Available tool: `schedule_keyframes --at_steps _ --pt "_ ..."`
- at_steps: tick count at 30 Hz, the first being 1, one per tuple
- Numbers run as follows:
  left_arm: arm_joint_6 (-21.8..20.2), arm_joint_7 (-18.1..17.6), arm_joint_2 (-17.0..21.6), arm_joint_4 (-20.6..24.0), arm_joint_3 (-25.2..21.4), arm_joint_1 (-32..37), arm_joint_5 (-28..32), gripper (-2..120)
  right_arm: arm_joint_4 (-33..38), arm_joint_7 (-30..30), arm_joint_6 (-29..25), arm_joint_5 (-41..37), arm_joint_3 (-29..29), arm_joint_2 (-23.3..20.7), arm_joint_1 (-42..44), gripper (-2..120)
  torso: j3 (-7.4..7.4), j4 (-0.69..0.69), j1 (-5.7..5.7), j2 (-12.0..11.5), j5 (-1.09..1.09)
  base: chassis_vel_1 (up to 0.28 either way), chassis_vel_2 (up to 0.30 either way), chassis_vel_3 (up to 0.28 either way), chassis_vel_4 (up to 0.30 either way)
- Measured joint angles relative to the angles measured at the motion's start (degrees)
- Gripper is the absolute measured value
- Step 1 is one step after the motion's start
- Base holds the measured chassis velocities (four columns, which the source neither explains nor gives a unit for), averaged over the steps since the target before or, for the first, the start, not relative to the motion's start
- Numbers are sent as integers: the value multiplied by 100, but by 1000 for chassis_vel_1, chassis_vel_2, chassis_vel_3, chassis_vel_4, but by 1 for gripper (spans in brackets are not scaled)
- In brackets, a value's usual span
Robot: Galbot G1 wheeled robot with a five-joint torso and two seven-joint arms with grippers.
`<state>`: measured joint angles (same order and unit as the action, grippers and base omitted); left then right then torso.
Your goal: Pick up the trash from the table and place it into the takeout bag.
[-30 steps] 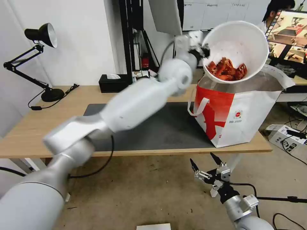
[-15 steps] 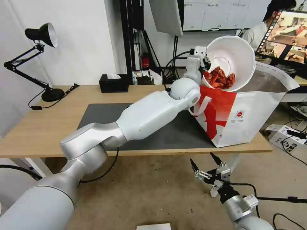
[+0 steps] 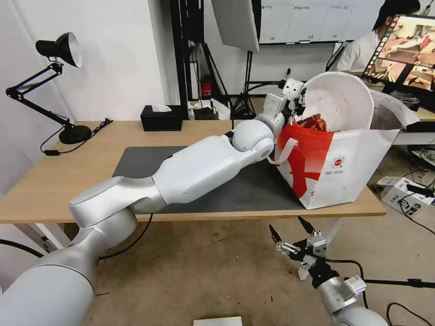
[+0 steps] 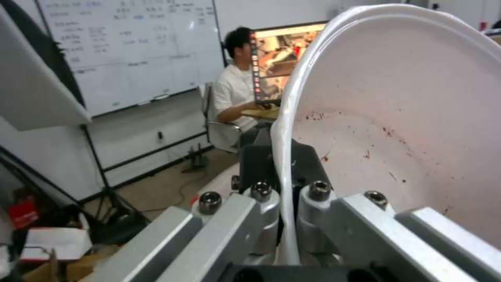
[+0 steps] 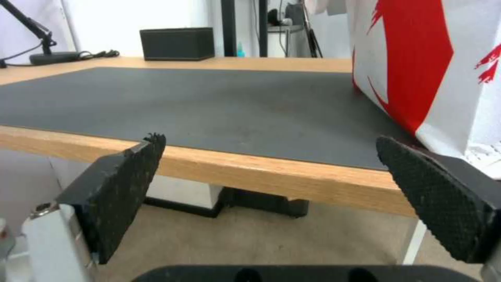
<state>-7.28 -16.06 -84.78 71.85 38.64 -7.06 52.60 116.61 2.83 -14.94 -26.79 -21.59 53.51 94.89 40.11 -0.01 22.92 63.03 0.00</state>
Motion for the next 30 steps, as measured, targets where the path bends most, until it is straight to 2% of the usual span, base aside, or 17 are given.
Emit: schedule_keyframes --at_steps 10,18,21,22,25,26,29,30 --pt "-203 682 105 35 19 0 406 0 0 0 0 0 0 0 0 100 0 0 0 0 0 0 0 0 0" --pt "-285 820 140 -27 75 -1 434 0 0 0 0 0 0 0 0 100 0 1 0 0 0 0 0 0 0" --pt "-286 820 66 -123 121 -3 397 16 0 0 0 0 0 0 0 100 0 1 0 0 0 0 0 0 0" --pt "-286 820 66 -123 121 -3 397 16 0 0 0 0 0 0 0 100 0 1 0 0 0 0 0 0 0" --pt "-286 818 -11 -170 152 -3 392 28 0 0 0 0 0 0 0 100 0 0 0 0 0 0 0 0 0" --pt "-286 818 -11 -170 152 -3 392 28 0 0 0 0 0 0 0 100 0 0 0 0 0 0 0 0 0" --pt "-286 818 -47 -169 213 0 389 43 0 0 0 0 0 0 0 100 0 0 0 0 0 0 0 0 0" --pt "-286 818 -47 -169 213 0 389 43 0 0 0 0 0 0 0 100 0 0 0 0 0 0 0 0 0"
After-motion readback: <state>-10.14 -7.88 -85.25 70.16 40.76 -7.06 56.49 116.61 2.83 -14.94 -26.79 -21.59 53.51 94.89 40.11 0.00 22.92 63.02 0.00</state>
